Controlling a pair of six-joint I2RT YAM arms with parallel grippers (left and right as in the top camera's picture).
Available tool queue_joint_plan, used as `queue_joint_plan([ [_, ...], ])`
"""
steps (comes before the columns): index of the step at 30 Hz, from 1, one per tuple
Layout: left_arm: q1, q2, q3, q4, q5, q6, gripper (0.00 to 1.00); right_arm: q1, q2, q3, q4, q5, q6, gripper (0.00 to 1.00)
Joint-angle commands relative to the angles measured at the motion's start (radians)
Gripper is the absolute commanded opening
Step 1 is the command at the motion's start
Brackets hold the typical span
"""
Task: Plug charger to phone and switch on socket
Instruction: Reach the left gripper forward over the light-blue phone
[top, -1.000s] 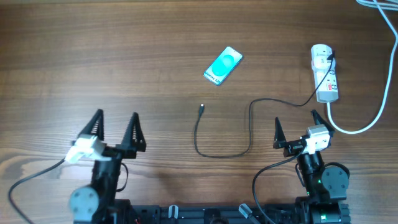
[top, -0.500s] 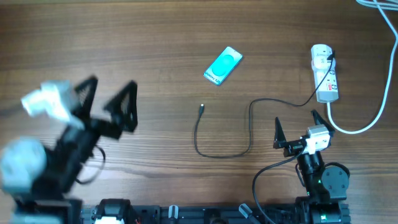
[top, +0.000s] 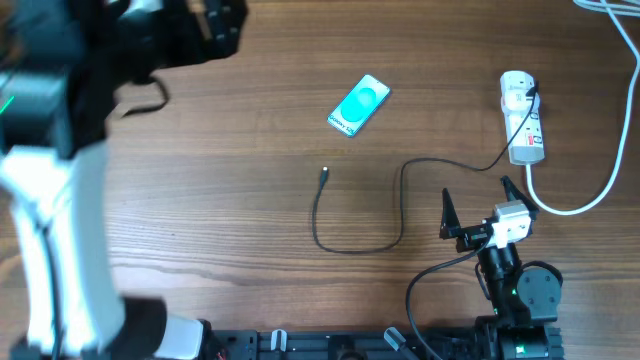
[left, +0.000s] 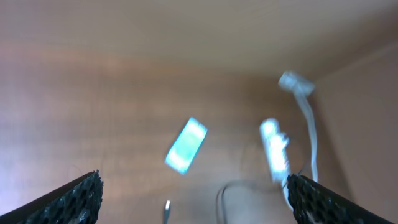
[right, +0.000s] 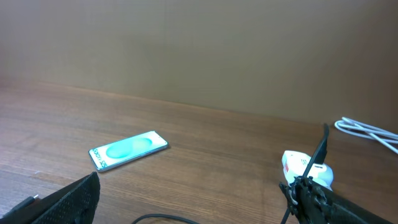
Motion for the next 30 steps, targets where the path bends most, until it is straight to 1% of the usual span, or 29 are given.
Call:
queue_joint_plan([
  [1,-0.062,0.163,0.016,-0.072,-0.031,0.027,1.00,-0.006,-0.011,-0.001,0.004,0.006,-0.009,1.00],
  [3,-0.082,0.230,0.016,-0.092,-0.031,0.027,1.00,-0.006,-0.011,-0.001,0.004,0.006,-0.009,1.00],
  [7,-0.102,0.332,0.016,-0.079,-0.031,0.016,1.00,-0.006,-0.011,-0.001,0.004,0.006,-0.009,1.00],
  [10,-0.106,0.397,0.016,-0.043,-0.032,0.017,1.00,-0.006,-0.011,-0.001,0.004,0.006,-0.009,1.00],
  [12,-0.106,0.427,0.016,0.025,-0.031,0.016,1.00,-0.006,-0.011,-0.001,0.004,0.006,-0.009,1.00],
  [14,-0.111,0.455,0.016,0.077,-0.031,0.016,0.92,-0.006,-0.011,-0.001,0.003,0.006,-0.009,1.00],
  [15,-0.115,0.469,0.016,0.094,-0.031,0.016,0.90,-0.006,-0.011,-0.001,0.004,0.006,-0.009,1.00],
  [16,-0.119,0.479,0.015,0.105,-0.031,0.015,0.91,-0.006,-0.011,-0.001,0.004,0.006,-0.009,1.00],
  [17,-0.125,0.494,0.015,0.117,-0.031,0.010,1.00,-0.006,-0.011,-0.001,0.004,0.006,-0.009,1.00],
  [22,-0.172,0.566,0.015,0.173,-0.047,-0.010,1.00,-0.006,-0.011,-0.001,0.004,0.006,-0.009,1.00],
  [30,-0.294,0.681,0.015,0.247,-0.236,-0.010,1.00,-0.006,-0.011,-0.001,0.004,0.006,-0.009,1.00],
])
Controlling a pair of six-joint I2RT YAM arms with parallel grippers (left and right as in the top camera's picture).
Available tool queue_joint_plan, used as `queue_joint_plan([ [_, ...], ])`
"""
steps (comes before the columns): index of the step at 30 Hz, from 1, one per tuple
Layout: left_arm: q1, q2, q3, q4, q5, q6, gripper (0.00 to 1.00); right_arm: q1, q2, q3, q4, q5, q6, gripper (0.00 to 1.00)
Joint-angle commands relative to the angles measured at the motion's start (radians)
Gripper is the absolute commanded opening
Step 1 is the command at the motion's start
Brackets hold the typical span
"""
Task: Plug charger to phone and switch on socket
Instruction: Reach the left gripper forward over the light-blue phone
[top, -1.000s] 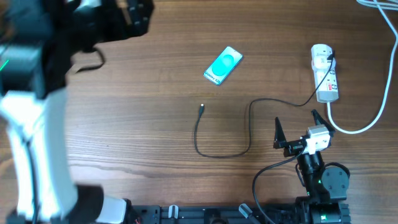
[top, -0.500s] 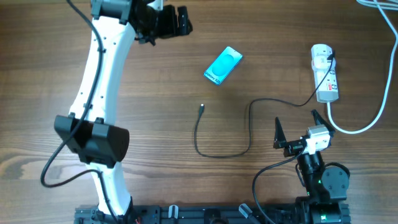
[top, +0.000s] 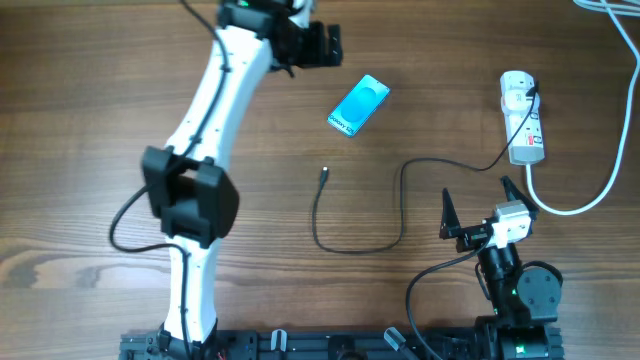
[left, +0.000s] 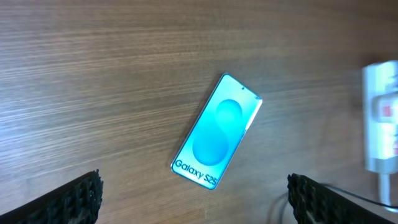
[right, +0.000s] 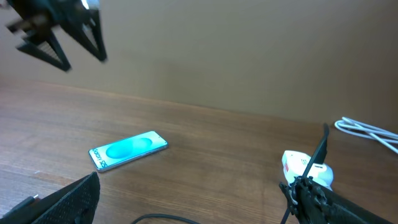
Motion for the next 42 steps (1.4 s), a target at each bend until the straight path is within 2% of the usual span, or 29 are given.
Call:
queue_joint_plan([
  [1,-0.066,0.061,0.013,0.044,-0.111,-0.005,1.00,-0.006,-0.011,-0.001,0.004,0.006,-0.009,1.00],
  [12,-0.192,0.208,0.013,0.198,-0.166,0.000,1.00,-0.006,-0.011,-0.001,0.004,0.006,-0.009,1.00],
  [17,-0.215,0.275,0.013,0.221,-0.166,0.075,1.00,-0.006,-0.011,-0.001,0.004,0.006,-0.009,1.00],
  [25,-0.215,0.292,0.013,0.222,-0.177,0.130,1.00,-0.006,-0.011,-0.001,0.004,0.006,-0.009,1.00],
  [31,-0.214,0.292,0.012,0.253,-0.265,0.132,1.00,-0.006,-0.011,-0.001,0.004,0.006,-0.009,1.00],
  [42,-0.214,0.297,-0.040,0.271,-0.263,0.133,1.00,-0.006,-0.011,-0.001,0.004,0.006,-0.009,1.00],
])
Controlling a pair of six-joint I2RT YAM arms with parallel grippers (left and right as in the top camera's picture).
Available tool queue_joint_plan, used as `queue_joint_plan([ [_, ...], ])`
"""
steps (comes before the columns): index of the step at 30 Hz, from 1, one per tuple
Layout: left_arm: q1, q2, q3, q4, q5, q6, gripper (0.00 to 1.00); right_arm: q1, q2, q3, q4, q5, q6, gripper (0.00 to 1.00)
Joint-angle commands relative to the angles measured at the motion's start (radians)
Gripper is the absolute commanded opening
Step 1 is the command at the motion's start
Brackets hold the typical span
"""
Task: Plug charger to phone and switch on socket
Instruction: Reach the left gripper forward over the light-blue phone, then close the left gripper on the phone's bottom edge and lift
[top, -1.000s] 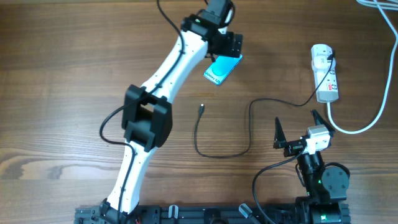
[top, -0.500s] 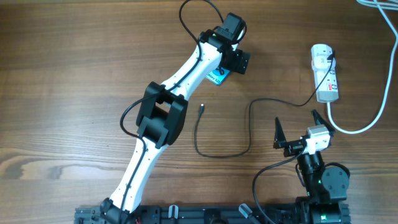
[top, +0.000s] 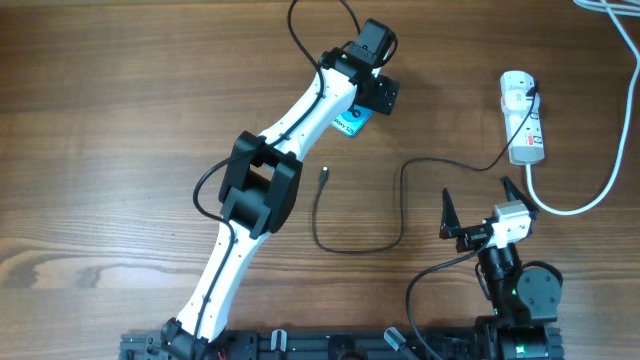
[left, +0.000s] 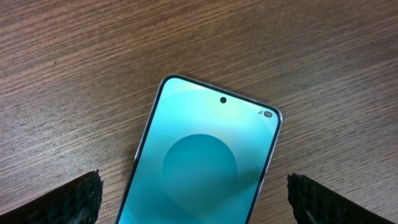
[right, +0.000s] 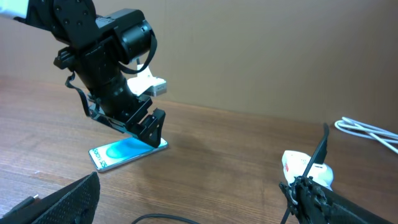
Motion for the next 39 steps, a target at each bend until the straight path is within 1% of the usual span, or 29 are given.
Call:
queue_joint_plan([
  [1,0.003,0.019,-0.043,0.003,-0.016,0.019,1.00,-0.006,-0.011,-0.001,0.004,0.006,-0.009,1.00],
  [6,0.002,0.019,-0.079,-0.007,-0.015,0.019,1.00,-0.006,-0.011,-0.001,0.004,0.006,-0.009,1.00],
  [10,0.002,0.019,-0.098,-0.048,-0.015,0.019,0.99,-0.006,-0.011,-0.001,0.004,0.006,-0.008,1.00],
  [15,0.002,0.019,-0.098,-0.123,-0.016,0.019,0.94,-0.006,-0.011,-0.001,0.004,0.006,-0.009,1.00],
  [19,0.003,0.019,-0.098,-0.192,-0.016,0.019,0.86,-0.006,-0.011,-0.001,0.004,0.006,-0.009,1.00],
  [24,0.003,0.019,-0.098,-0.258,-0.029,0.019,0.87,-0.006,-0.011,-0.001,0.004,0.006,-0.009,1.00],
  [27,0.003,0.019,-0.098,-0.311,-0.073,0.019,0.90,-0.006,-0.011,-0.001,0.004,0.006,-0.009,1.00],
  [31,0.004,0.019,-0.098,-0.344,-0.077,0.020,0.95,-0.006,-0.011,-0.001,0.004,0.006,-0.009,1.00],
  [32,0.004,0.019,-0.098,-0.342,-0.077,0.020,1.00,-0.006,-0.011,-0.001,0.004,0.006,-0.009,1.00],
  [35,0.007,0.019,-0.098,-0.296,-0.077,0.020,1.00,-0.006,-0.011,-0.001,0.004,0.006,-0.009,1.00],
  [39,0.008,0.019,-0.098,-0.177,-0.076,0.019,1.00,-0.006,-0.011,-0.001,0.004,0.006,-0.008,1.00],
])
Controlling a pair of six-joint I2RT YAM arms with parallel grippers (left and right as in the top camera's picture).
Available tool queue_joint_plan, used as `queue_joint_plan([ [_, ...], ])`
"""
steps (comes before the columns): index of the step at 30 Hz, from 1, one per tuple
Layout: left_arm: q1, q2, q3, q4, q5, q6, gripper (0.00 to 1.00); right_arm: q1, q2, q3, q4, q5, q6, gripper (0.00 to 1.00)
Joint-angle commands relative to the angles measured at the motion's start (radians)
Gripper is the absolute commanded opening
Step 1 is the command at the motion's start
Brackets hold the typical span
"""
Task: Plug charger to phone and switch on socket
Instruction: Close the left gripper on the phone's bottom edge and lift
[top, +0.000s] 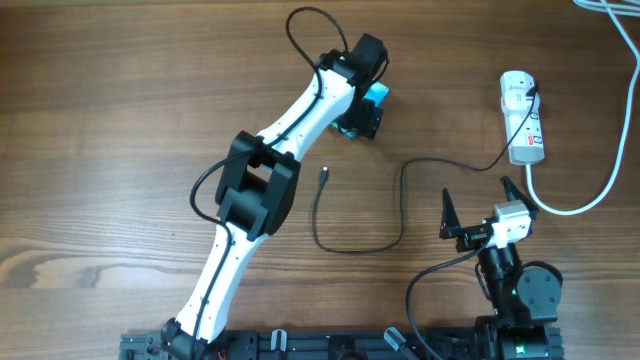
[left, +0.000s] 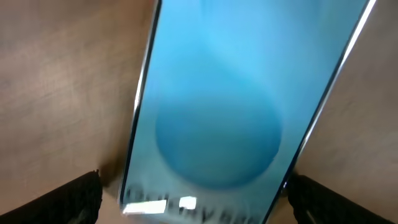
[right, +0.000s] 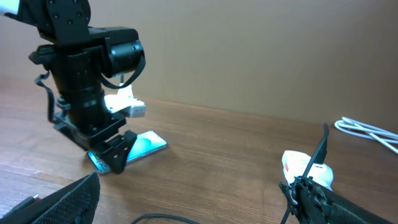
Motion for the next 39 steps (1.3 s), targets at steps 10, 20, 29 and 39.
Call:
queue_joint_plan([
  [10,0.000,0.049,-0.038,0.159,0.051,0.008,0.86,-0.006,-0.011,-0.001,0.004,0.006,-0.008,1.00],
  [20,0.003,0.049,-0.038,0.044,0.005,-0.007,0.68,-0.006,-0.011,-0.001,0.004,0.006,-0.009,1.00],
  [29,0.069,0.049,-0.038,-0.129,-0.125,-0.161,0.69,-0.006,-0.011,-0.001,0.004,0.006,-0.009,1.00],
  [39,0.248,0.049,-0.038,-0.296,-0.057,-0.237,0.67,-0.006,-0.011,-0.001,0.003,0.006,-0.009,1.00],
])
